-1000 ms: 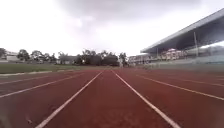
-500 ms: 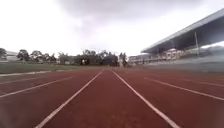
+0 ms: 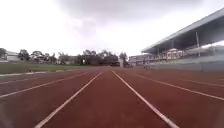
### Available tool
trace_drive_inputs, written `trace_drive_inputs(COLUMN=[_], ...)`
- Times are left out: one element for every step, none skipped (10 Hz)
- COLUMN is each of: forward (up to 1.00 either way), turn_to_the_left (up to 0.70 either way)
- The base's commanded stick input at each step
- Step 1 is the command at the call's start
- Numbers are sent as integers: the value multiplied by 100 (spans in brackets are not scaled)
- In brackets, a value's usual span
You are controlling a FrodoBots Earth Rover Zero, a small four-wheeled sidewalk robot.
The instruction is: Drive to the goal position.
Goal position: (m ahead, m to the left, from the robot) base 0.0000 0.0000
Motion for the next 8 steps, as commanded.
trace_drive_inputs(forward=[45, 45, 45, 45, 45, 45, 45, 45], turn_to_the_left=[0, 0, 0, 0, 0, 0, 0, 0])
